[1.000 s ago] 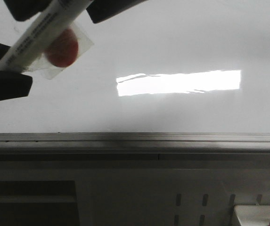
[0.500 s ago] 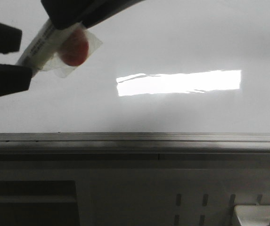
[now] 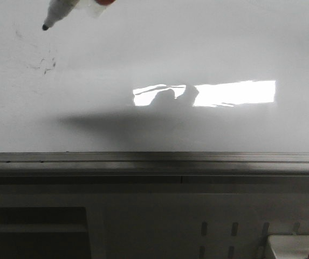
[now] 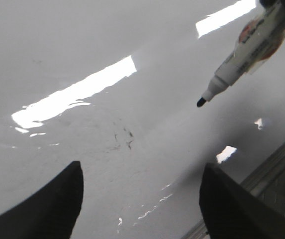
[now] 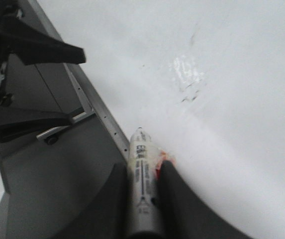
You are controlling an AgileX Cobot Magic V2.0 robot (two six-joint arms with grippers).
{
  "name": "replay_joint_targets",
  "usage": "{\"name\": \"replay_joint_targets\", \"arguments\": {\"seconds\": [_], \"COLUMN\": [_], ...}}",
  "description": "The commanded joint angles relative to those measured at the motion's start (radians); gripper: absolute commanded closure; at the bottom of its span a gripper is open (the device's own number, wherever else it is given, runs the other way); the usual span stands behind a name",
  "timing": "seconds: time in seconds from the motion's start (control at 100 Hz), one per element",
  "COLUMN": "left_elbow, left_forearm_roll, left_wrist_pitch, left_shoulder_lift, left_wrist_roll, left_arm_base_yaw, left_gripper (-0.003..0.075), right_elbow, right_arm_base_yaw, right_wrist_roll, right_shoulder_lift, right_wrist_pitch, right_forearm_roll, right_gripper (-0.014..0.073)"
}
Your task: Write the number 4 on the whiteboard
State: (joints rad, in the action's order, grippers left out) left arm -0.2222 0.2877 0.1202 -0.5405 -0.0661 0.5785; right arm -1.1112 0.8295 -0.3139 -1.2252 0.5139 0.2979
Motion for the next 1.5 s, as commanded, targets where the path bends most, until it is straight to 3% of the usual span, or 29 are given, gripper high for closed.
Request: {"name": "replay_joint_targets", "arguments": {"seconds": [0.0, 0.22, 0.53, 0.83, 1.16, 1.49], "left_elbow": [-0.029, -0.029, -0.029, -0.029, -0.029, -0.029], "left_forearm_roll": [-0.042, -0.131, -0.148, -0.148, -0.147, -0.147], "left_wrist_pitch": [0.048, 0.051, 0.090, 0.103, 0.103, 0.103], "left_shoulder_lift": [0.009, 0.009, 0.009, 0.009, 0.009, 0.009], "left_wrist_roll": [-0.008, -0.008, -0.008, -0.008, -0.008, -0.008], "left_arm_base_yaw": [-0.023, -0.104, -0.219, -0.223, -0.223, -0.223], "left_gripper": [0.0261, 0.0261, 0.0261, 0.0261, 0.0261, 0.0261], "right_elbow": [-0.092, -0.220, -0.263, -0.253, -0.181, -0.171], "right_arm_base_yaw": [-0.030, -0.066, -0.087, -0.086, -0.016, -0.101], "right_wrist_roll": [-0.008, -0.008, -0.008, -0.002, 0.025, 0.058], "right_shoulder_lift": [-0.021, -0.110, -0.194, -0.236, -0.236, -0.152], "right_wrist_pitch": [-0.012, -0.015, -0.035, -0.008, -0.008, 0.125], "right_forearm_roll": [-0.030, -0.101, -0.183, -0.204, -0.183, -0.227], "right_gripper": [0.0655, 0.0655, 0.0655, 0.0655, 0.0655, 0.0655]}}
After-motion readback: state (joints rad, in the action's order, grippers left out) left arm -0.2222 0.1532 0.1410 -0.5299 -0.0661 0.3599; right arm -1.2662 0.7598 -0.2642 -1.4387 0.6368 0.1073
